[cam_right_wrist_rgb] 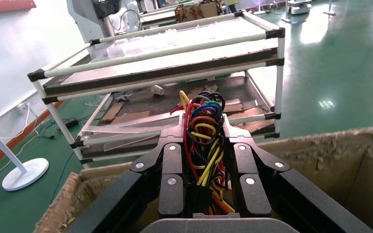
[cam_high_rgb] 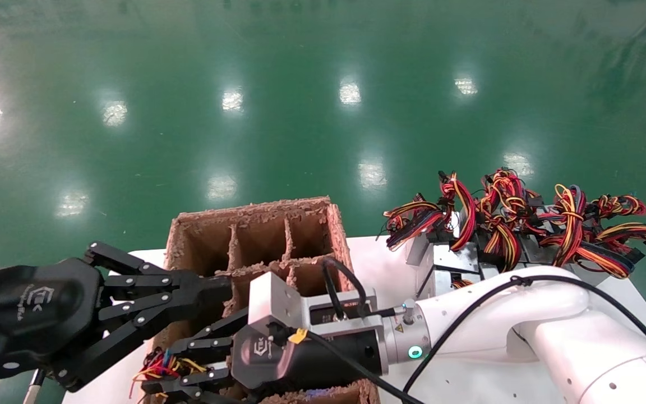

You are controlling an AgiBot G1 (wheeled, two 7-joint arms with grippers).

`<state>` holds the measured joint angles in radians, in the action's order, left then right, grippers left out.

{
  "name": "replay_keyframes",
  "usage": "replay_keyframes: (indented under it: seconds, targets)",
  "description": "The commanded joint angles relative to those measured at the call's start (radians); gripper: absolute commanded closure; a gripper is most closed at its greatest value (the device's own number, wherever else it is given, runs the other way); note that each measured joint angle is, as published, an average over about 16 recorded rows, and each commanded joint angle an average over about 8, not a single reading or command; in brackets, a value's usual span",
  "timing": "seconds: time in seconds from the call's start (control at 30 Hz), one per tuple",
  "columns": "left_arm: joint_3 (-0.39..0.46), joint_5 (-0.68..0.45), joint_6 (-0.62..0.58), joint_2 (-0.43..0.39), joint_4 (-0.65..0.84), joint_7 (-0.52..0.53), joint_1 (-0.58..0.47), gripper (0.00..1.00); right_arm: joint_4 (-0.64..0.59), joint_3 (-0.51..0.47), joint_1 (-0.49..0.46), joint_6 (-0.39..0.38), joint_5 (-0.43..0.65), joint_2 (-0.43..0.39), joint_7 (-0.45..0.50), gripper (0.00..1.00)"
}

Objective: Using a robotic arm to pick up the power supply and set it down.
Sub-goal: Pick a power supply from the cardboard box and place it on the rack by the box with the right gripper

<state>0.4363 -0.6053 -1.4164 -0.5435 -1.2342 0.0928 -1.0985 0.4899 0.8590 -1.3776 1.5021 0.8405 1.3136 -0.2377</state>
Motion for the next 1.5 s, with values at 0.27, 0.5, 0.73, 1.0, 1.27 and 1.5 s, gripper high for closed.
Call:
replay_keyframes:
  seconds: [0.27,0.5,0.73,1.0,1.27,1.5]
  targets:
    - [0.000,0.000,0.000,0.000,0.000,0.000,0.000,1.00,0.039,0.004,-0.018,-0.010,-0.002,0.002,0.021,1.00]
    - [0.000,0.000,0.000,0.000,0.000,0.000,0.000,1.00,0.077,0.009,-0.029,-0.025,0.001,0.000,0.042,1.00]
    - [0.000,0.000,0.000,0.000,0.000,0.000,0.000,1.00,0.114,0.012,-0.035,-0.038,0.001,-0.005,0.063,1.00]
    - [0.000,0.000,0.000,0.000,0.000,0.000,0.000,1.00,0.174,0.009,-0.031,-0.031,-0.011,-0.029,0.090,1.00]
    - [0.000,0.000,0.000,0.000,0.000,0.000,0.000,1.00,0.296,0.005,-0.004,-0.037,-0.024,-0.084,0.136,1.00]
    - [0.000,0.000,0.000,0.000,0.000,0.000,0.000,1.00,0.408,-0.011,0.026,-0.084,-0.043,-0.140,0.180,1.00]
